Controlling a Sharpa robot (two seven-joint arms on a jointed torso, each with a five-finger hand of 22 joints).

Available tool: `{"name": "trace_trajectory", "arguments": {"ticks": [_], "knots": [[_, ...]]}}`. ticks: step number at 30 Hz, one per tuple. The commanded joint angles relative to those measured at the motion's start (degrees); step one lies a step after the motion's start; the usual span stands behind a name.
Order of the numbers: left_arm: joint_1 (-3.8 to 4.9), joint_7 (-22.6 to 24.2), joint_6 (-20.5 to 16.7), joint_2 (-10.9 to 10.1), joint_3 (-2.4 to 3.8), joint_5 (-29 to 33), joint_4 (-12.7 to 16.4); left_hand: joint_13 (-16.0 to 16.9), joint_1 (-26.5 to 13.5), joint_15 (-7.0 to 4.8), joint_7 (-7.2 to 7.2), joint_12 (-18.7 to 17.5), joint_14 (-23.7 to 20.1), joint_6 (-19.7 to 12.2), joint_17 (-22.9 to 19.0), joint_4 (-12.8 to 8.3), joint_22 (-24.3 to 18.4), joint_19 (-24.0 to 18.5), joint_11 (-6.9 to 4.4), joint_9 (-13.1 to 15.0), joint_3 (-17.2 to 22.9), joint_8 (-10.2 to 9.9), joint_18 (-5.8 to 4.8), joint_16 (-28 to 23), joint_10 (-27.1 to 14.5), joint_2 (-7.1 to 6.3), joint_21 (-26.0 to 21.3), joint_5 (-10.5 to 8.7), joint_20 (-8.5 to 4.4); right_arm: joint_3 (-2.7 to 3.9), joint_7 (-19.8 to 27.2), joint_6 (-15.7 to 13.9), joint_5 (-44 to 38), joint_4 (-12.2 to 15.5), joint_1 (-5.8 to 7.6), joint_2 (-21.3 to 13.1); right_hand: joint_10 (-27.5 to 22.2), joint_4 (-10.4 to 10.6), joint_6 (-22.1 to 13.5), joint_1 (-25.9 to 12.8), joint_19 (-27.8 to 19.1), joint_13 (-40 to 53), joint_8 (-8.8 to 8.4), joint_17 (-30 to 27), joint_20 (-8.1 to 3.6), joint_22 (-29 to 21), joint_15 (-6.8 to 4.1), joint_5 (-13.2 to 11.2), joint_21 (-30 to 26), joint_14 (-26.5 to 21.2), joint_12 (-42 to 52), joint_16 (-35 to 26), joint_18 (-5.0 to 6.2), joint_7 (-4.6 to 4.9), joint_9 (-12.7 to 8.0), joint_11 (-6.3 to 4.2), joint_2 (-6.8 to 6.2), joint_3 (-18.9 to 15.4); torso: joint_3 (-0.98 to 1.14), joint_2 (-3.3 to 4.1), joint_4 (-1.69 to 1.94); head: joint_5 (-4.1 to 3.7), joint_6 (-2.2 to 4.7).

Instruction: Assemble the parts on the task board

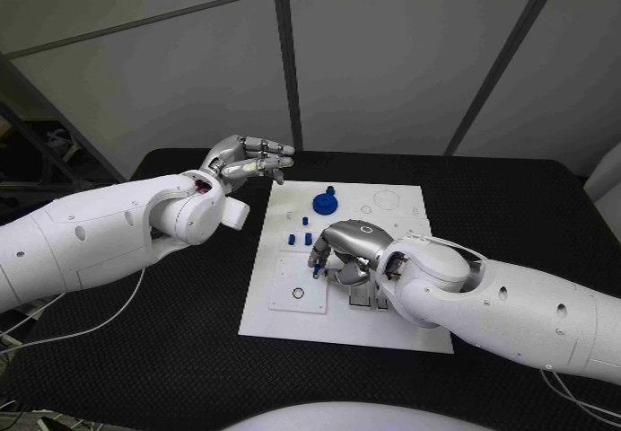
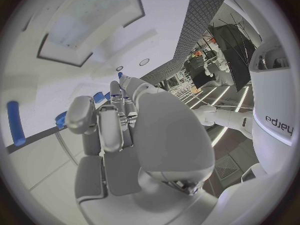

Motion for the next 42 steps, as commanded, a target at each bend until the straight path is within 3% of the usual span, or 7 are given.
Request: {"name": "trace_trajectory", "arguments": {"ticks": [1,24,35,42], "knots": [[0.08,0.6,0.0,0.1,0.05,0.2,0.1,0.0,-0.1,0.17,0.29,0.4,-0.1,-0.2,-0.1,-0.1,-0.1,-0.3,-0.10,-0.1,-0.5,0.1,-0.64,-0.3,-0.5,0.46,-0.3,0.05,-0.03,-0.02,0.4,1.4,0.1,-0.1,0.05,0.1,0.3,0.0,0.2,-0.6,0.4,0.0,0.24,0.1,0.11,0.1,-0.39,0.3,0.4,2.5,-0.4,0.3,-0.73,0.05,0.1,-0.01,-0.09,0.2,0.02,-0.01,-0.04,0.15,-0.08],[0.08,0.4,0.1,0.1,0.05,0.2,0.1,0.0,-0.1,0.17,0.30,0.4,-0.1,-0.2,-0.1,-0.1,-0.1,-0.3,-0.10,-0.1,-0.5,0.1,-0.64,-0.3,-0.5,0.47,-0.3,0.05,-0.03,-0.14,-1.3,3.1,-1.8,-1.0,-0.04,1.0,0.2,-0.1,0.2,-0.9,0.4,0.0,0.18,0.1,0.14,0.2,-0.34,0.3,0.5,2.6,-0.5,0.4,-0.75,0.08,0.1,0.04,0.04,0.3,-0.01,-0.01,0.00,0.25,-0.19],[0.08,0.3,0.1,0.0,0.06,0.2,0.1,0.0,-0.1,0.17,0.30,0.4,-0.1,-0.2,-0.1,-0.1,-0.1,-0.3,-0.10,-0.1,-0.5,0.1,-0.64,-0.3,-0.5,0.47,-0.3,0.05,-0.03,-1.04,-1.2,4.5,-2.3,-1.1,-0.10,1.5,-0.1,-0.2,-0.2,-1.7,0.3,0.0,-0.18,0.1,0.26,0.2,-0.20,0.3,0.5,2.5,-1.0,0.4,-0.75,0.19,0.0,0.18,-0.26,0.0,-0.02,-0.01,0.01,0.35,-0.29],[0.08,0.2,0.1,0.0,0.06,0.2,0.1,0.0,-0.1,0.21,0.34,0.5,-0.1,-0.3,-0.2,-0.1,-0.1,-0.3,-0.06,-0.1,-0.5,0.1,-0.63,-0.4,-0.6,0.54,-0.4,0.06,0.00,-1.16,-1.5,2.1,-2.3,-1.2,-0.10,1.2,-7.2,0.0,-4.8,-4.3,-1.4,-1.6,-3.10,0.4,1.69,-1.7,1.71,1.3,-0.9,2.3,-4.7,0.8,-0.41,2.03,-0.8,2.43,-2.06,-0.4,0.00,-0.06,-0.06,0.41,-0.25]]}}
